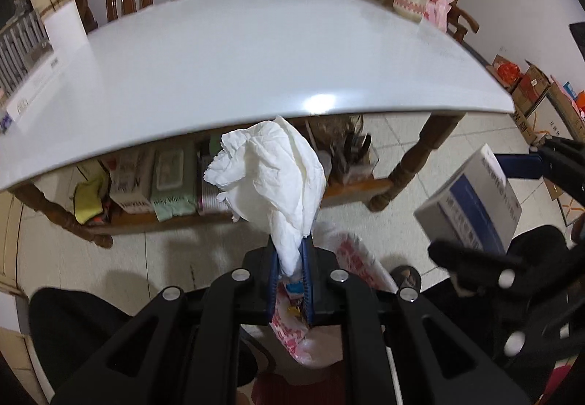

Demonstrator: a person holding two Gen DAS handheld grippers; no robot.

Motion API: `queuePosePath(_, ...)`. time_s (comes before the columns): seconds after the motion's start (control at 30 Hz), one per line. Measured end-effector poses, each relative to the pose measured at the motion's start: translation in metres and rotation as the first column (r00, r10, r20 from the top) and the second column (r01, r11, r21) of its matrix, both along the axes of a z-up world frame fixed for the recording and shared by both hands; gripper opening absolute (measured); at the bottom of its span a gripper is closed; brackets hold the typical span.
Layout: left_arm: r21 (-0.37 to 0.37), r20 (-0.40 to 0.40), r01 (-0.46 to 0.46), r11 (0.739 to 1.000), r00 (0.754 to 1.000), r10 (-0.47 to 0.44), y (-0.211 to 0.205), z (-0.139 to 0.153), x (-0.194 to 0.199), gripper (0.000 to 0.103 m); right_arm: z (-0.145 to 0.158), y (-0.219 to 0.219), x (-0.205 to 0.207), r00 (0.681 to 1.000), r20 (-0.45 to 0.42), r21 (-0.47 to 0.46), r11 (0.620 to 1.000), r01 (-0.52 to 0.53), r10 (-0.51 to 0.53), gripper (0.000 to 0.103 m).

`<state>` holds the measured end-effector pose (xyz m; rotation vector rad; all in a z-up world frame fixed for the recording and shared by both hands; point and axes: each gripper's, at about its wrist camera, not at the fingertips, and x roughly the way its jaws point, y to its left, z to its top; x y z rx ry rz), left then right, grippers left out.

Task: Collect trash
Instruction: 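Carry the tissue wad and medicine box down to the white plastic bag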

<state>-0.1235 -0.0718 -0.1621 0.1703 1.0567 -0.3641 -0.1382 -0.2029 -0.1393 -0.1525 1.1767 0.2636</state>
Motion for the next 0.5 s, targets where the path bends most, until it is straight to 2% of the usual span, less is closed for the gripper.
queuePosePath(0.27, 0.034, -0.111, -0.017, 0.999, 0.994, 0.021, 0.002, -0.05, 0.003, 0.012, -0.052, 0.004, 0.001, 0.996, -0.08, -0.005, 1.0, 0.024, -0.024, 0.083)
queuePosePath(0.5, 0.052, -0.253, -0.024, 0.998, 0.967, 0.037, 0.002, -0.103, 0.011, 0.012, -0.103, 0.004, 0.005, 0.983, -0.179, -0.019, 0.999, 0.033, -0.036, 0.083)
